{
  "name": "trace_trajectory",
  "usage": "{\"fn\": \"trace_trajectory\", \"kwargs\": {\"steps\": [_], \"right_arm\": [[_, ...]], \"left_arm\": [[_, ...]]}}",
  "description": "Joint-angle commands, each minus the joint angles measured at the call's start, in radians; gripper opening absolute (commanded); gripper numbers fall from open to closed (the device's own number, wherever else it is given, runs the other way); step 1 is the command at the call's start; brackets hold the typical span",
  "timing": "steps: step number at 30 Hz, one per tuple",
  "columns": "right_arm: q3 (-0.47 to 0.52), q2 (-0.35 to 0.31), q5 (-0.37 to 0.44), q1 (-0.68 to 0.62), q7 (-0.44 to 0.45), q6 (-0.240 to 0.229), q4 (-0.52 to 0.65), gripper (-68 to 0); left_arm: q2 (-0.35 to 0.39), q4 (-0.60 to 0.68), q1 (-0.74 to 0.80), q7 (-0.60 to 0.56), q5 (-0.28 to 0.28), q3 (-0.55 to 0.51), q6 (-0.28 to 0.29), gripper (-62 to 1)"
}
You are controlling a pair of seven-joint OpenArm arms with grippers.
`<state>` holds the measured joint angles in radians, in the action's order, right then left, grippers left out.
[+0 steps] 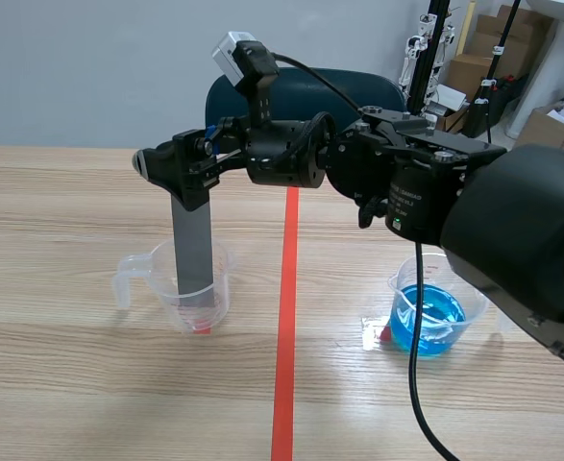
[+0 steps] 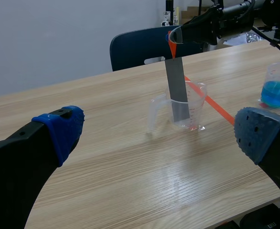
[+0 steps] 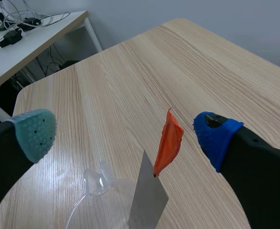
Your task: Do the redox reaction experiment. lift the metal plate out of the left beaker
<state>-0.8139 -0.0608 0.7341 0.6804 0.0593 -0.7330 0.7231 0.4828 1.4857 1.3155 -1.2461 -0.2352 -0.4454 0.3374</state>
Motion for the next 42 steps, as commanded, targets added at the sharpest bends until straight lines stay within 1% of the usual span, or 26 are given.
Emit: {"fn": "trace_trajectory", "kwargs": {"steps": [1,4,7,12,15,16,21,29,31,32,37,42], "right_arm": [[0.000,0.005,0.018,0.013,0.017,-0.013,0.003,-15.1],[0.000,0.005,0.018,0.013,0.018,-0.013,0.003,-22.0],[0.000,0.005,0.018,0.013,0.018,-0.013,0.003,-27.3],[0.000,0.005,0.018,0.013,0.018,-0.013,0.003,-32.4],[0.000,0.005,0.018,0.013,0.018,-0.013,0.003,-37.1],[0.000,0.005,0.018,0.013,0.018,-0.013,0.003,-39.7],[0.000,0.005,0.018,0.013,0.018,-0.013,0.003,-47.0],[0.000,0.005,0.010,0.013,0.017,-0.013,0.003,-61.8],[0.000,0.005,-0.002,0.013,0.018,-0.013,0.003,-66.4],[0.000,0.005,-0.008,0.013,0.018,-0.013,0.003,-67.3],[0.000,0.005,-0.043,0.012,0.018,-0.013,0.006,-67.3],[0.000,0.005,-0.118,0.011,0.018,-0.013,0.033,-67.3]], "left_arm": [[-0.003,0.012,0.001,-0.014,-0.007,0.005,-0.001,1.4],[-0.003,0.012,0.001,-0.014,-0.007,0.005,-0.001,1.4],[-0.003,0.012,0.001,-0.014,-0.007,0.005,-0.001,1.4],[-0.003,0.012,0.001,-0.014,-0.007,0.005,-0.001,1.4],[-0.003,0.012,0.001,-0.014,-0.007,0.005,-0.001,1.4],[-0.003,0.012,0.001,-0.014,-0.007,0.005,-0.001,1.4],[-0.003,0.012,0.001,-0.014,-0.007,0.005,-0.001,1.4],[-0.003,0.012,0.001,-0.011,-0.007,0.005,-0.001,1.4],[-0.003,0.012,0.001,-0.010,-0.007,0.005,-0.001,1.4],[-0.003,0.012,0.001,-0.010,-0.007,0.005,-0.001,1.4],[-0.003,0.012,0.001,-0.010,-0.007,0.005,-0.001,1.4],[-0.003,0.012,0.001,0.027,-0.007,0.005,-0.001,1.4]]}}
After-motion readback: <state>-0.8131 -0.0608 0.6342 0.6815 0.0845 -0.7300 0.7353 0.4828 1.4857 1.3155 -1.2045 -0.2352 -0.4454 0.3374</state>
